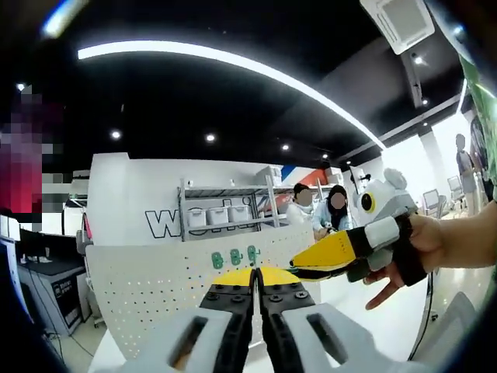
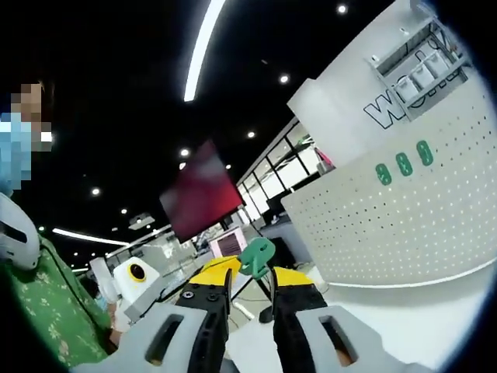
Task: Insert the hook assembly into the mounting plate slot until the hook locks in place.
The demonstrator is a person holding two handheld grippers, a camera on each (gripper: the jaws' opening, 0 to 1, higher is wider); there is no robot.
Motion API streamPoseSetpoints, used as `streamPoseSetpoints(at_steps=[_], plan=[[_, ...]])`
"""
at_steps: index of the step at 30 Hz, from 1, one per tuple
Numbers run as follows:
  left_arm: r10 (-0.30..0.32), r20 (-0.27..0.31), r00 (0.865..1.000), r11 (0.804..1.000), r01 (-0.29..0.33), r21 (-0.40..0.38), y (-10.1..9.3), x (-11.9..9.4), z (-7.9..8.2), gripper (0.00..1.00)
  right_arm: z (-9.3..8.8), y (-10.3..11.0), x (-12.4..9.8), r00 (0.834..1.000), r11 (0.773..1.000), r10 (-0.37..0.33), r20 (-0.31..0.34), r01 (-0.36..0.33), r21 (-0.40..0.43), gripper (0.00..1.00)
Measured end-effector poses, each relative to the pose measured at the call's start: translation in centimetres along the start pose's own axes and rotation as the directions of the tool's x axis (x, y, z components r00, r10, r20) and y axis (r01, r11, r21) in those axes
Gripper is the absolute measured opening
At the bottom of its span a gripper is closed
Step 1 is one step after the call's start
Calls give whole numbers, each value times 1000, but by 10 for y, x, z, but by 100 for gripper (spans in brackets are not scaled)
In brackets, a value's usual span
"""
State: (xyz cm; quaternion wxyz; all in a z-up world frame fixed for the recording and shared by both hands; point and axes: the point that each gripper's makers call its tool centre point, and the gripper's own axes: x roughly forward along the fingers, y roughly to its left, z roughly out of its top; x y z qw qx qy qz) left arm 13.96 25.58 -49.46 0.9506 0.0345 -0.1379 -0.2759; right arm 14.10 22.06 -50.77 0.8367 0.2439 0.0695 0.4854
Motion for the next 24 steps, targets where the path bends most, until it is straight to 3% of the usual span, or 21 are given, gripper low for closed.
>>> streamPoseSetpoints(at_steps=[9,17,24], plan=[[-4,17,1000,1000,4,18,-4,0,2,2,-1,3,5,1000,998,5,16,-6,62,15],[-2,35,999,999,1,37,-4,-2,2,2,3,1,6,997,976,22,68,-36,214,11],[-6,33,999,998,4,58,-7,-2,1,2,4,0,7,995,957,26,95,-53,287,8]])
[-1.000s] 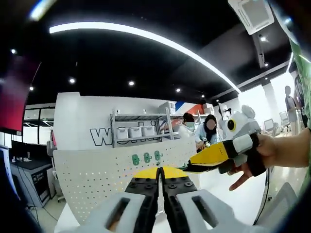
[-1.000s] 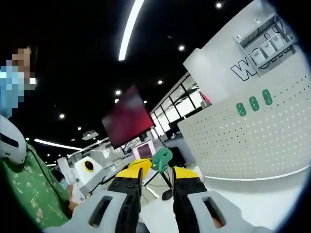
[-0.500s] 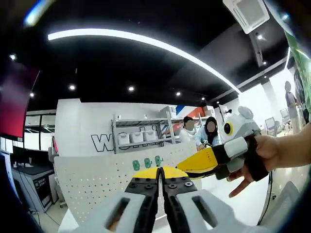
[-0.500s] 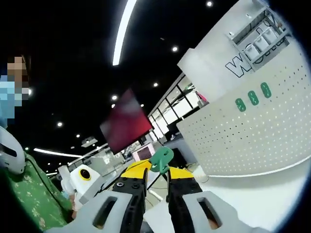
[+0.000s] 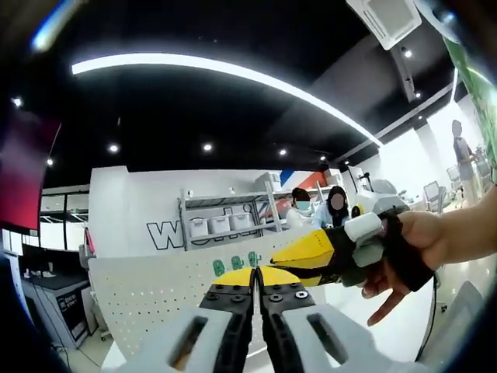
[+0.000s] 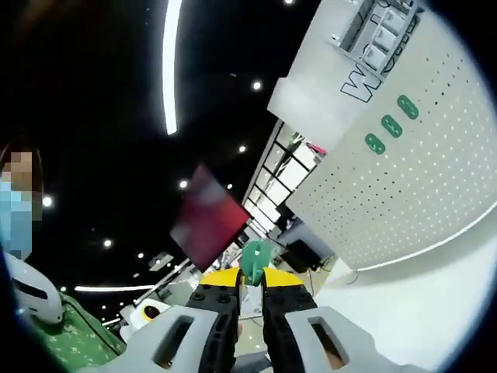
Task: Insert the hook assembly into the mounting plate slot until the hook locks in place.
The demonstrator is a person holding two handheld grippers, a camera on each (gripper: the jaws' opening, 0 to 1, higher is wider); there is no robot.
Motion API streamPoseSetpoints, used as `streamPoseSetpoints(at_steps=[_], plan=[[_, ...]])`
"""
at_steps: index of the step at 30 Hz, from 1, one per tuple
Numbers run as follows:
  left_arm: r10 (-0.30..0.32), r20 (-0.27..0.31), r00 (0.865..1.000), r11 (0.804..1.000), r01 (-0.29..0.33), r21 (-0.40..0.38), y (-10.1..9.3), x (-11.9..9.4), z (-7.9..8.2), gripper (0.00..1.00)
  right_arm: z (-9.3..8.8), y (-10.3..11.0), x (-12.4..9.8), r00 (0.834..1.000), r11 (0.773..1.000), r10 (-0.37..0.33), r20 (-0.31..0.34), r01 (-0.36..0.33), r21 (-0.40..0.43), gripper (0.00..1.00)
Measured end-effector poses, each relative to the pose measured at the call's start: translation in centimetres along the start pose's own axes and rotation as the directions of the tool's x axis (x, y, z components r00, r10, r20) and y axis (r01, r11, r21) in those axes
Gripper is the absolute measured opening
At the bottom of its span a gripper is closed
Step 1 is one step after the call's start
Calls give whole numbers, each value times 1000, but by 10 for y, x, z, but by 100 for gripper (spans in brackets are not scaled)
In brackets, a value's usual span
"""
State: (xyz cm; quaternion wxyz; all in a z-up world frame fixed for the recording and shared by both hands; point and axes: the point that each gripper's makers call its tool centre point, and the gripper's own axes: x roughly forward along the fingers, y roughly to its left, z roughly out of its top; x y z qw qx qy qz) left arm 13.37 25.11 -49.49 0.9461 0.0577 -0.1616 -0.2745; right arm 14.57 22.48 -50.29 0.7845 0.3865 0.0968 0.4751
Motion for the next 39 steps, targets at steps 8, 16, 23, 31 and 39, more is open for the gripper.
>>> streamPoseSetpoints(at_steps=[8,16,23,31,39], plan=[[-10,-10,1000,1000,11,17,-5,0,-3,2,1,-2,3,1000,1000,-3,6,3,28,4],[-20,-14,1000,999,20,25,-7,2,-5,2,1,-5,3,1000,1000,-17,10,17,13,2],[-33,-22,999,999,33,16,-10,3,-8,2,1,-8,3,1000,1000,-23,7,23,18,2],[-51,-40,998,998,52,29,-10,6,-11,2,1,-12,2,999,999,-34,6,34,16,2],[-70,-54,996,997,71,23,-11,8,-13,3,0,-14,2,999,999,-44,-4,44,-6,1]])
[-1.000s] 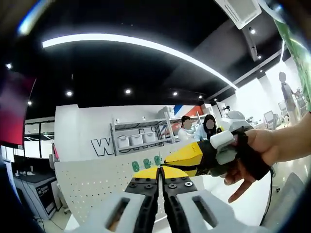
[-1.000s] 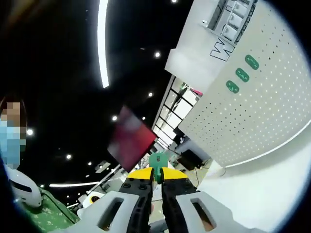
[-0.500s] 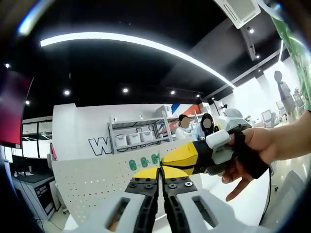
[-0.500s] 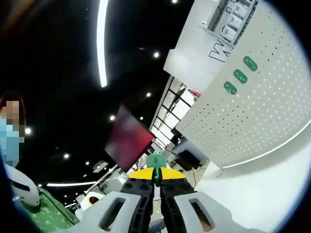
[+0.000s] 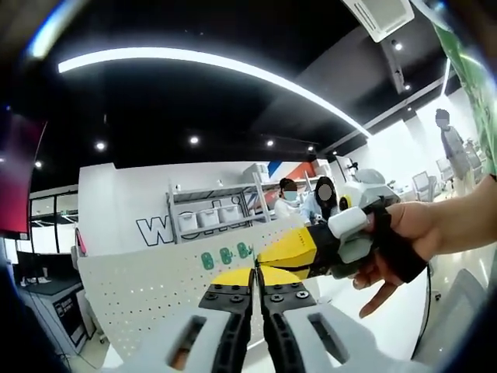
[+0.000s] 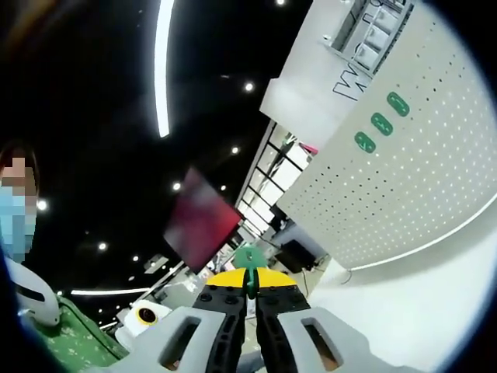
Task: Insert the hook assembly into the mounting plate slot until the hook locks in place.
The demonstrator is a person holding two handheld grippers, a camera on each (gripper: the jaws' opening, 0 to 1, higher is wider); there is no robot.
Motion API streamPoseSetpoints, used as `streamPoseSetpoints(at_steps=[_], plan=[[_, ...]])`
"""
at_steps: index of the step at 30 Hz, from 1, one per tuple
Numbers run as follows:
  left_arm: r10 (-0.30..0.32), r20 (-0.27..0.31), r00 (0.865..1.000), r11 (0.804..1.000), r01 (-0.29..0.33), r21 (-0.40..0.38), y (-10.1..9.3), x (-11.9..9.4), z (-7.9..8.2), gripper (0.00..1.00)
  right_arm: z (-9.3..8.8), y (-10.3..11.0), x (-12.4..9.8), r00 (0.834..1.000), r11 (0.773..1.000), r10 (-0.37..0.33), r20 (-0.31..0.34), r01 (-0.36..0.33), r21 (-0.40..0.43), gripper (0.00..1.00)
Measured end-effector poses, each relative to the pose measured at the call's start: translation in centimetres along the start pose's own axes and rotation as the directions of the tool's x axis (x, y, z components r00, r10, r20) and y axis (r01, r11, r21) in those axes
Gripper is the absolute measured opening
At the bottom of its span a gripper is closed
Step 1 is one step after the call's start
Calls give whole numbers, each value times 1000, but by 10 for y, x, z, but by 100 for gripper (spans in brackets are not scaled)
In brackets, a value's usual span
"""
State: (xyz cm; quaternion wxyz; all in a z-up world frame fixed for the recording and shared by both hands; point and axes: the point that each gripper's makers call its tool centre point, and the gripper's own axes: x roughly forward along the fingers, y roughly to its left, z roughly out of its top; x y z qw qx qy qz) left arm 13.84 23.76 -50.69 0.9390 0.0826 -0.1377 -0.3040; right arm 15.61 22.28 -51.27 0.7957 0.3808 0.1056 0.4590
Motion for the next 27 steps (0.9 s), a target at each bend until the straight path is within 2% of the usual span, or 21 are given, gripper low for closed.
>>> streamPoseSetpoints(at_steps=[10,14,17,20,27], plan=[[-19,-38,999,1000,18,-12,-1,1,-6,9,2,-2,-2,1000,999,-15,6,16,-32,1],[-28,-58,998,999,27,-21,-2,3,-10,14,2,-4,-3,999,997,-35,2,35,-72,1],[-38,-80,996,999,35,-31,-3,4,-13,18,2,-6,-4,998,992,-55,1,55,-116,1],[-51,-127,991,998,45,-52,-3,5,-22,24,2,-9,-5,997,985,-78,-1,77,-155,1],[-72,-170,983,996,60,-71,-6,5,-30,32,2,-10,-6,996,980,-89,-3,87,-180,1]])
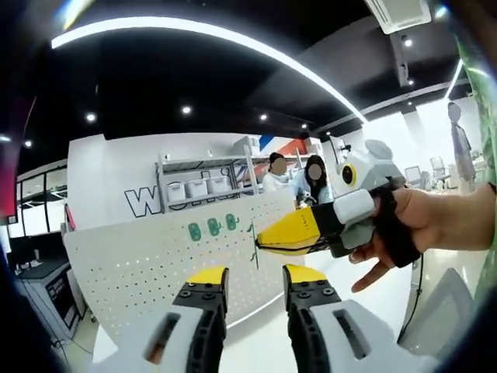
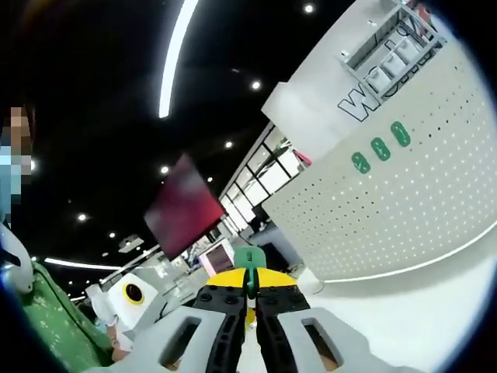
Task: Insert the hook assembly into the mounting plate slot until the hook locks in place.
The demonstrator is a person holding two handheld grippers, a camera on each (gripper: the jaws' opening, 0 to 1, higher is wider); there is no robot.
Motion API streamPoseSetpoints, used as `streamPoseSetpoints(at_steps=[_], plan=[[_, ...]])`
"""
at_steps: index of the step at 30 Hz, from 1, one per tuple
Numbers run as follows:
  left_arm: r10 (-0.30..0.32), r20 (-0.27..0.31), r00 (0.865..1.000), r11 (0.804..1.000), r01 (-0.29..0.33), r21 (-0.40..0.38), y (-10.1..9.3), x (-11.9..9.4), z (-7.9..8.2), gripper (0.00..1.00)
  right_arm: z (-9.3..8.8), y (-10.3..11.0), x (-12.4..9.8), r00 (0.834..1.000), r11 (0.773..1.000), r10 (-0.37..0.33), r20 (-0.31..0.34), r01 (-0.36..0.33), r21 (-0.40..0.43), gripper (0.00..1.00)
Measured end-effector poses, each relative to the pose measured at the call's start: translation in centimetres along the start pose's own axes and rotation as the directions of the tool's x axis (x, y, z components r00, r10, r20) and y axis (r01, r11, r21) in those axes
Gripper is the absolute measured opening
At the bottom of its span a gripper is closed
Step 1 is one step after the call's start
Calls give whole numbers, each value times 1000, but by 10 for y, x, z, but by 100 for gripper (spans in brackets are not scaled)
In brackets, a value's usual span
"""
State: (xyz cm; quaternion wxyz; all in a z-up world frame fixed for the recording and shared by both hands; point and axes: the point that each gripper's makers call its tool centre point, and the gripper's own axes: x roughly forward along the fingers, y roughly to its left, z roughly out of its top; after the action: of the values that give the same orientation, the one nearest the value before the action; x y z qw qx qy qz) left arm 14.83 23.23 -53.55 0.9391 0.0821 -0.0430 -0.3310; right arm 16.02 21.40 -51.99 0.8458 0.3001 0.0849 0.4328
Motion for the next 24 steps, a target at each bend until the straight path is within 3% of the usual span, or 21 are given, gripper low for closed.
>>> streamPoseSetpoints(at_steps=[4,8,15,17,20,24], plan=[[-13,-13,1000,1000,13,-15,-2,1,-2,40,0,0,-1,1000,1000,-6,0,6,-13,1],[-69,-82,994,996,65,-56,-8,2,-13,53,0,-1,-2,1000,1000,-11,-2,11,-22,1],[-143,-158,977,983,121,-138,-16,0,-30,66,-4,-5,-2,1000,999,-21,-10,21,-26,1],[-154,-172,973,979,127,-157,-16,-1,-33,67,-6,-6,-1,1000,999,-25,-14,24,-29,1],[-192,-225,955,967,145,-209,-19,-4,-42,71,-9,-11,-1,999,998,-41,-25,40,-45,1],[-206,-232,951,960,151,-234,-16,-5,-42,72,-14,-18,-2,998,997,-59,-35,57,-55,1]])
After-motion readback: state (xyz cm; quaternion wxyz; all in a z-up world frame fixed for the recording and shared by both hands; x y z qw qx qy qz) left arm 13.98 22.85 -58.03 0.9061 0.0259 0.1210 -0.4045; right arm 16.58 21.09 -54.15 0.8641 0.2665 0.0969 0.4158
